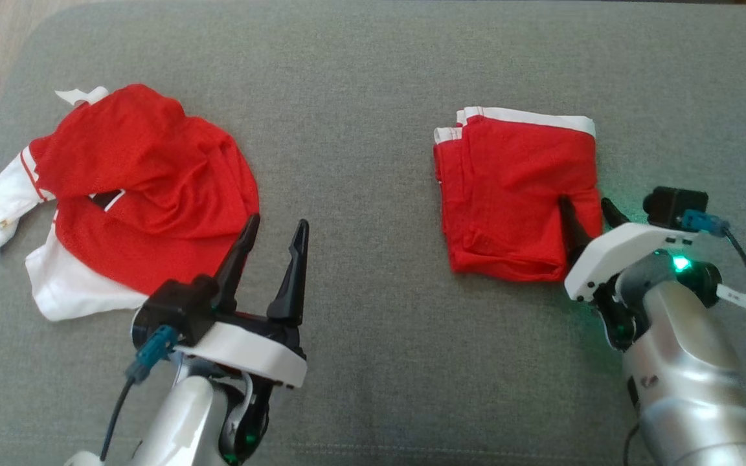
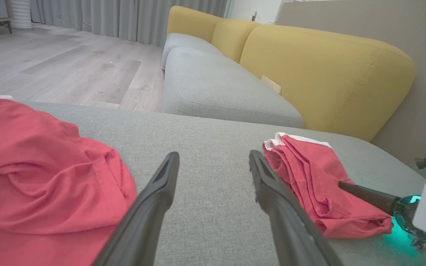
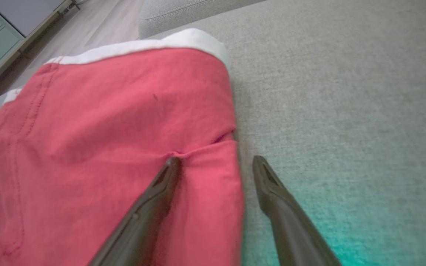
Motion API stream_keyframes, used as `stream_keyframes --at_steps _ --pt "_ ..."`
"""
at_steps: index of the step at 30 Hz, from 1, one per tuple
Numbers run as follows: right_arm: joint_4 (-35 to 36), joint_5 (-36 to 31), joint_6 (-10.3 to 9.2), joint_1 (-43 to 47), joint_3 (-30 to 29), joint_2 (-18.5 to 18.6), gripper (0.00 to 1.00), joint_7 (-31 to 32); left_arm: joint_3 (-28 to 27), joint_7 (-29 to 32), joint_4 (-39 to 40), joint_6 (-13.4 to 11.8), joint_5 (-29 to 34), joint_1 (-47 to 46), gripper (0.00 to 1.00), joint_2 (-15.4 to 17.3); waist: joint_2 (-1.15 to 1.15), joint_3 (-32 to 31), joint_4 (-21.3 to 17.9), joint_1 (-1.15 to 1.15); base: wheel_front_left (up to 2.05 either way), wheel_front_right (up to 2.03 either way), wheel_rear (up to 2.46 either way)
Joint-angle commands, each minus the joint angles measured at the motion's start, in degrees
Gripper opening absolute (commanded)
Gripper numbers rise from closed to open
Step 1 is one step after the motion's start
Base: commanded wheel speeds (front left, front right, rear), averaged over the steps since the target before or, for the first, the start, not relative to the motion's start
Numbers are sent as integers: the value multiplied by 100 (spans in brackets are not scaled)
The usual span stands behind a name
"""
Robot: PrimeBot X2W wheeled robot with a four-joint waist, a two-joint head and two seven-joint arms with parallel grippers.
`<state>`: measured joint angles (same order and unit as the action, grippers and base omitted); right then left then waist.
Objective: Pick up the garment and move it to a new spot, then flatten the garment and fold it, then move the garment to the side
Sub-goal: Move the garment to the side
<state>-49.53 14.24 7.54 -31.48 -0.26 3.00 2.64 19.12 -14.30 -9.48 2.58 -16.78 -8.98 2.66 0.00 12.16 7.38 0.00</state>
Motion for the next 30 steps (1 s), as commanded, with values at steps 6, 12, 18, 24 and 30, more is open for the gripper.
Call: stream_keyframes --at_steps 6,12,18,24,30 --pt "-553 164 -5 -406 498 -12 75 -203 -121 -70 131 28 37 -304 100 21 0 42 -27 0 0 0 0" --pt "-889 -40 -5 -586 710 -13 0 -491 -166 -70 103 30 83 -306 100 21 0 -17 -125 0 0 0 0" --pt "-1031 -698 -5 -830 969 246 0 -725 -196 -70 105 38 71 -258 100 21 0 -135 -336 0 0 0 0" --pt "-881 -1026 -5 -1115 1398 965 0 -665 -148 -70 204 3 6 -288 100 21 0 -67 -582 0 0 0 0" --pt "-744 -1057 -5 -1285 1828 2074 0 -520 -100 -70 264 10 11 -400 100 21 0 197 -705 0 0 0 0"
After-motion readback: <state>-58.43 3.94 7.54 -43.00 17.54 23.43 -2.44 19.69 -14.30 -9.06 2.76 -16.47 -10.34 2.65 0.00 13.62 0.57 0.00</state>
